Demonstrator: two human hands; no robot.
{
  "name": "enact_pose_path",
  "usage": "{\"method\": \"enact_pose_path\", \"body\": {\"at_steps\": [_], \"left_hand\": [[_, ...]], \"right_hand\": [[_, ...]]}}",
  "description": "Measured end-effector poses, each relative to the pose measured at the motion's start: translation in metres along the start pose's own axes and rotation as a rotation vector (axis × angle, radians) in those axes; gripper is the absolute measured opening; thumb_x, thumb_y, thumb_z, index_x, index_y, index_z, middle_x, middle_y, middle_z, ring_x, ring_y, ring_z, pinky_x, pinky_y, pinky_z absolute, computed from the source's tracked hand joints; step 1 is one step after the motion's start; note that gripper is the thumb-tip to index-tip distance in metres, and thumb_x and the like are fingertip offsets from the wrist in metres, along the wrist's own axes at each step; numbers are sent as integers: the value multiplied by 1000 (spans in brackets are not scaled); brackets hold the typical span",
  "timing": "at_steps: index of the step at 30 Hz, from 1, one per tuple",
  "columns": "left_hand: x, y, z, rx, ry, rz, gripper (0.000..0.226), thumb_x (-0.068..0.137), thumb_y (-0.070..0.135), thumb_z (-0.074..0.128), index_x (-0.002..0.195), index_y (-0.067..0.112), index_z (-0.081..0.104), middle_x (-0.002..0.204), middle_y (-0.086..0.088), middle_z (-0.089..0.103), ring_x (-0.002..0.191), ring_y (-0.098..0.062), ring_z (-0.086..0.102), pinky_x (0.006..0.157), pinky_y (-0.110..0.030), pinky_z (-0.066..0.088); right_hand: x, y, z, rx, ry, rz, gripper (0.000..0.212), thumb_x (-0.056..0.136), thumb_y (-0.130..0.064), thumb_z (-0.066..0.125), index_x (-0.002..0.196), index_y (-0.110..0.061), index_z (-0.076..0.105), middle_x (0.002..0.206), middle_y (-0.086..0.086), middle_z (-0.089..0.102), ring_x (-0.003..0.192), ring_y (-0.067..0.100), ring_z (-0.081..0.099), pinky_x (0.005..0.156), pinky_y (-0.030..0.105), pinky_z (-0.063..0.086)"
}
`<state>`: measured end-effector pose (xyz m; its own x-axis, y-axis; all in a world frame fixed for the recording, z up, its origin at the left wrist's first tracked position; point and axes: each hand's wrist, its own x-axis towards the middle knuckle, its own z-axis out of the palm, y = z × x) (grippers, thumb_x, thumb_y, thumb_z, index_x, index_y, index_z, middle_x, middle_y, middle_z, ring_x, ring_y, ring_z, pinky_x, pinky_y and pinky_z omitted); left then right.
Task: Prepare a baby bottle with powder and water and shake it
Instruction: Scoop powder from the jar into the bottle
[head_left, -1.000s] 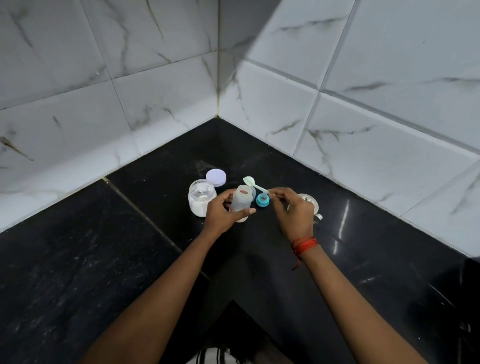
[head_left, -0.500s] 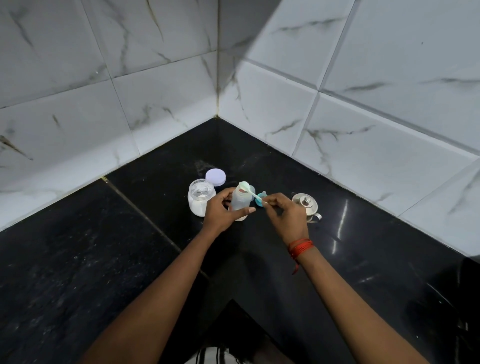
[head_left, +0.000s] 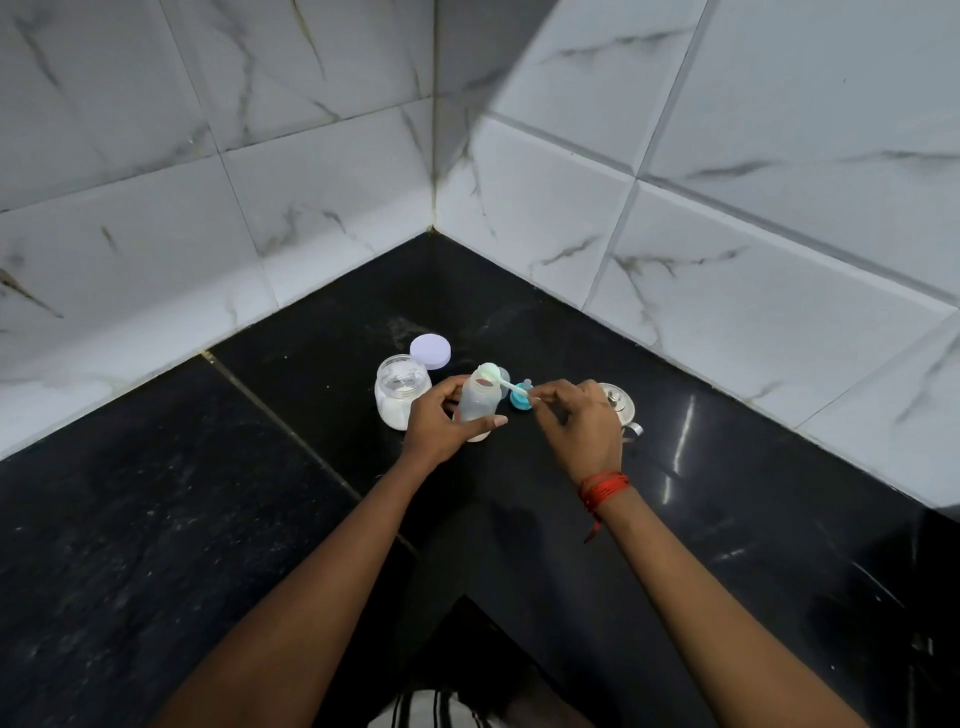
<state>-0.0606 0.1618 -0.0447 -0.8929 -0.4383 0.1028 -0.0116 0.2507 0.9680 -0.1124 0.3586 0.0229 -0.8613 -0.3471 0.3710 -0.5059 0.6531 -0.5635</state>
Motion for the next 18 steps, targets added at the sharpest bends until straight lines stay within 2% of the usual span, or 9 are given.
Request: {"method": "enact_pose_path", "body": {"at_steps": [2, 5, 8, 10, 12, 14, 18], "left_hand": [[0, 1, 0, 3, 2, 2, 67, 64, 36, 99, 123, 23, 70, 113, 12, 74, 104, -8, 68, 82, -14, 52], [0, 0, 1, 0, 5, -4, 67, 65, 34, 99, 123, 22, 70, 113, 10, 74, 105, -10, 69, 84, -16, 53], [2, 0, 2, -4, 11, -6, 66, 64, 37, 98, 122, 24, 70, 113, 10, 75, 106, -12, 68, 86, -23, 55], [2, -1, 3, 5, 3, -10, 67, 64, 36, 99, 122, 22, 70, 113, 9, 75, 105, -12, 69, 85, -22, 54], [1, -1, 3, 13, -1, -10, 66, 64, 35, 99, 122, 22, 70, 112, 9, 75, 104, -11, 69, 83, -17, 53], [1, -1, 3, 15, 1, -3, 65, 64, 33, 99, 122, 22, 71, 112, 10, 75, 103, -9, 69, 81, -14, 52], [2, -5, 2, 28, 6, -10, 66, 63, 37, 99, 122, 25, 70, 112, 10, 75, 104, -11, 69, 82, -18, 52]], "right_hand": [[1, -1, -1, 2, 11, 4, 12, 88, -36, 71, 99, -33, 75, 86, -3, 66, 73, 4, 49, 63, 14, 39], [1, -1, -1, -7, -31, -10, 12, 88, -31, 73, 100, -30, 76, 86, -2, 67, 75, 6, 51, 65, 22, 45], [1, -2, -3, 31, 7, 3, 11, 88, -28, 74, 98, -28, 76, 84, -2, 66, 74, 6, 51, 65, 17, 42], [1, -2, -1, 0, -47, -6, 11, 87, -27, 74, 98, -28, 76, 86, -3, 68, 76, 6, 52, 68, 23, 47], [2, 0, 0, 23, -23, -1, 12, 87, -27, 74, 99, -29, 76, 84, -1, 67, 76, 9, 55, 68, 28, 50], [4, 0, -2, 41, -9, -6, 12, 87, -26, 74, 99, -29, 76, 83, -2, 67, 75, 9, 54, 68, 27, 49], [6, 1, -1, 18, -53, -10, 13, 86, -24, 74, 99, -28, 76, 87, -2, 70, 79, 8, 53, 69, 29, 50]]}}
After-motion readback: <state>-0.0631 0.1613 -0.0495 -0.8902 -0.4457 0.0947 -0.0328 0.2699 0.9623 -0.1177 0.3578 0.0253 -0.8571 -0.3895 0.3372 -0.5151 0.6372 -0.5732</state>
